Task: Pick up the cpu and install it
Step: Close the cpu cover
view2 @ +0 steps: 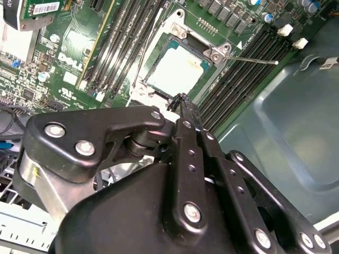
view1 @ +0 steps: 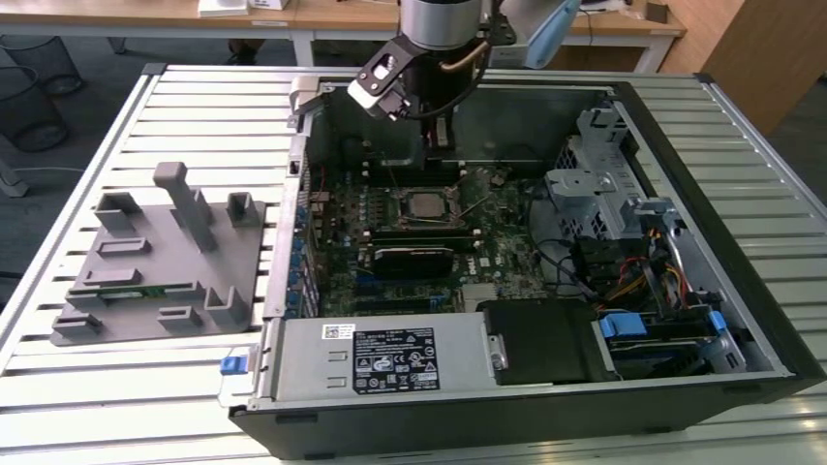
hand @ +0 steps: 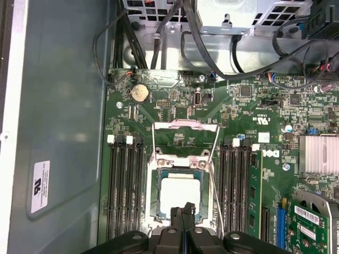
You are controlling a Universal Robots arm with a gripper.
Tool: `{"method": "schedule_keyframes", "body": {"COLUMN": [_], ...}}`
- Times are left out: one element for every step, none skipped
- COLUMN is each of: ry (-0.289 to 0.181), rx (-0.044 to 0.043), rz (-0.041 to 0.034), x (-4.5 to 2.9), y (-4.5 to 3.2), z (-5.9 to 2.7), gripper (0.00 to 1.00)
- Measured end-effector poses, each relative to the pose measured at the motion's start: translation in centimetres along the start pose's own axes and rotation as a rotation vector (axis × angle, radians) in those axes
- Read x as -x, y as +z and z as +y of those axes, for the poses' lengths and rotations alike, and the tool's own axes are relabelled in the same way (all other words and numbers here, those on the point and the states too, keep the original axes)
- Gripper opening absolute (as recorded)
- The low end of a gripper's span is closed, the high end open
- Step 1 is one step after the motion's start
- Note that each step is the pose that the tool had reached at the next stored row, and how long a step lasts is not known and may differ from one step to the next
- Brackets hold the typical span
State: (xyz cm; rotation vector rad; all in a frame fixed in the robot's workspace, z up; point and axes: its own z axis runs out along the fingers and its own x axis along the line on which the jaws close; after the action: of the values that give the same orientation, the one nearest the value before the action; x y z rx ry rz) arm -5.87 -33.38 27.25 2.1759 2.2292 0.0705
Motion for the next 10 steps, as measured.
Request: {"method": "schedule_keyframes", "body": {"ry": [0.0, 0.0, 0.0, 0.0, 0.0, 0.0, 0.0, 0.0, 0.0, 0.0], "rx": [0.0, 0.0, 0.0, 0.0, 0.0001, 0.0002, 0.0002, 0.0001, 0.0001, 0.0], "rz": [0.0, 0.0, 0.0, 0.0, 0.0002, 0.0002, 0.0003, 0.0001, 0.0, 0.0], "x": [0.0, 0.0, 0.0, 0.0, -0.01, -0.01, -0.01, 0.0, 0.0, 0.0], "y": [-0.05, -0.09, -0.14, -0.18, -0.18, -0.18, -0.18, -0.19, -0.19, -0.19], "z": [0.0, 0.0, 0.01, 0.01, 0.01, 0.01, 0.01, 0.01, 0.02, 0.05], "gripper": [0.11, 0.11, 0.11, 0.11, 0.11, 0.11, 0.11, 0.11, 0.11, 0.11]}}
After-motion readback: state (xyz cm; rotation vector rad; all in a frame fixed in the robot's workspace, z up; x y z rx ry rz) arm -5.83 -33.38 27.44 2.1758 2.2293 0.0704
